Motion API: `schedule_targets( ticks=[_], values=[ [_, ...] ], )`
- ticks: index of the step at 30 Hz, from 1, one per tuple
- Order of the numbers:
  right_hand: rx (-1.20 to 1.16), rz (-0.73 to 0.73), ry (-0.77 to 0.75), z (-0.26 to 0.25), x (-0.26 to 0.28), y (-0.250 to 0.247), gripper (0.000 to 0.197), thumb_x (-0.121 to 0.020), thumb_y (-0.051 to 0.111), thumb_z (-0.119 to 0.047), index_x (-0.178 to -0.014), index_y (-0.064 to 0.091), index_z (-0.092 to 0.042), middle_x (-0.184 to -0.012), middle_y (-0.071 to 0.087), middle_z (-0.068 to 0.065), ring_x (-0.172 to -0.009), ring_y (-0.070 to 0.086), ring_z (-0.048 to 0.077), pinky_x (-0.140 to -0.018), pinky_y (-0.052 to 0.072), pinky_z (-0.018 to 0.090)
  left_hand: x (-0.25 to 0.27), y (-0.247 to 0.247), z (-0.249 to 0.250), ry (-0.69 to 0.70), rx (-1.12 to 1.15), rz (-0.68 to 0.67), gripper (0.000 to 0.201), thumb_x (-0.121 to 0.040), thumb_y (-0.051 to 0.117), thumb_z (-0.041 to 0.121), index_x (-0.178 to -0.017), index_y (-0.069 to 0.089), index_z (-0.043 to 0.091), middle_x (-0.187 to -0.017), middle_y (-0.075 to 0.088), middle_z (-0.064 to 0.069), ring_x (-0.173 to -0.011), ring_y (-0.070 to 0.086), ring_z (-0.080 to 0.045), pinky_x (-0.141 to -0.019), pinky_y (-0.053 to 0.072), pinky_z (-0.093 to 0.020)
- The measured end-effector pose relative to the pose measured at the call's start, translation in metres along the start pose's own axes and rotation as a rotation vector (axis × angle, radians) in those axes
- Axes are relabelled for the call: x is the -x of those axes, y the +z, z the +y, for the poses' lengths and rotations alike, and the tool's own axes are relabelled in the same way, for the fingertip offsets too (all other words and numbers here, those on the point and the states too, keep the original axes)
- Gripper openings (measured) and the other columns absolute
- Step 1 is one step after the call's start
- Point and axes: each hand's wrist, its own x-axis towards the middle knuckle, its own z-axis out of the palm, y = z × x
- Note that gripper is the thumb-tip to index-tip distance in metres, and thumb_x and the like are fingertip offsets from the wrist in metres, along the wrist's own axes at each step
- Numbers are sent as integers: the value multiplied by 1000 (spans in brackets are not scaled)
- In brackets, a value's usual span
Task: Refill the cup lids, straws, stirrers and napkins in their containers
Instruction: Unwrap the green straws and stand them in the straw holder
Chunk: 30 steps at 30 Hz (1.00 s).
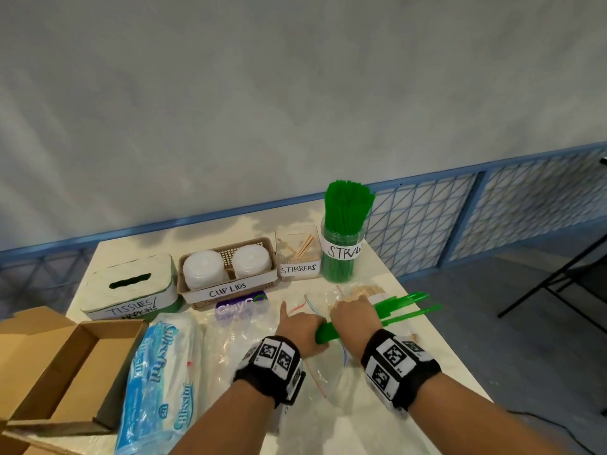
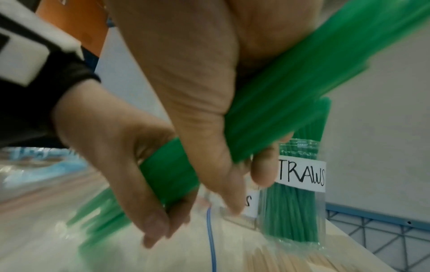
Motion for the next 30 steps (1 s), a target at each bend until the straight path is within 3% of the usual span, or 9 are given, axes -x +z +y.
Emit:
schedule_targets(
  ticks=[3, 5, 9, 12, 14, 16, 21, 26, 30],
  values=[
    [-178, 397, 35, 4, 8, -1, 54, -72, 73, -19, -122, 52, -16, -134, 45, 14, -128, 43, 32, -113, 5, 56, -3, 9, -3, -41, 63, 50, 34, -92, 46, 44, -117, 53, 23, -111, 66, 0, -113, 56, -20, -113, 3, -56],
    [-417, 789, 140, 10, 17, -1, 68, -52, 83, -39, -113, 56, -25, -130, 49, 9, -126, 44, 27, -111, 13, 54, -4, 9, -7, -69, 117, 70, 35, -93, 44, 46, -118, 52, 23, -111, 65, 0, -114, 56, -20, -112, 5, -53],
    [-1080, 1435, 381, 24, 38, 5, 60, -66, 72, -43, -111, 47, -12, -119, 39, 9, -116, 36, 17, -106, 24, 19, -3, 0, -17, -90, 267, 122, 39, -94, 46, 45, -125, 49, 21, -116, 64, -2, -115, 54, -19, -114, 5, -46],
    [-1745, 986, 458, 21, 26, 20, 73, -63, 80, -40, -121, 40, -20, -127, 41, 0, -119, 43, 14, -108, 32, 27, -2, -4, -21, -80, 340, 140, 39, -93, 46, 44, -123, 51, 20, -116, 64, -2, -115, 55, -19, -113, 4, -44],
    [-2009, 525, 267, 10, 11, 28, 63, -64, 75, -34, -119, 44, -29, -128, 49, -5, -123, 45, 12, -109, 34, 35, -2, -4, -20, -75, 361, 155, 37, -93, 48, 44, -120, 52, 20, -112, 66, -2, -113, 56, -19, -113, 4, -43],
    [-2107, 325, 112, -2, -4, 29, 51, -71, 75, -19, -114, 50, -28, -122, 57, -5, -116, 52, 9, -104, 41, 31, -1, -3, -18, -70, 369, 167, 35, -92, 50, 43, -119, 54, 21, -109, 67, 0, -112, 56, -18, -113, 4, -43],
    [-2191, 335, 148, -17, -31, 23, 6, -81, 68, -9, -79, 66, -14, -85, 69, 5, -92, 63, 20, -83, 49, 25, -2, -1, -15, -74, 344, 214, 50, -90, 53, 43, -137, 39, 31, -113, 67, 4, -115, 55, -15, -115, 2, -45],
    [-2299, 531, 198, -14, -32, 6, 24, -90, 57, -18, -69, 52, -8, -59, 54, 0, -74, 64, 19, -78, 50, 31, -4, 6, -21, -132, 255, 227, 33, -86, 57, 43, -111, 56, 22, -102, 69, 3, -105, 59, -14, -117, 4, -44],
    [-2265, 739, 204, 11, -21, -15, 31, -92, 54, -23, -63, 48, -12, -58, 51, 3, -61, 54, 17, -72, 45, 29, -3, 12, -26, -179, 262, 203, 33, -85, 58, 43, -113, 56, 25, -105, 68, 6, -108, 59, -11, -116, 2, -42]
  ],
)
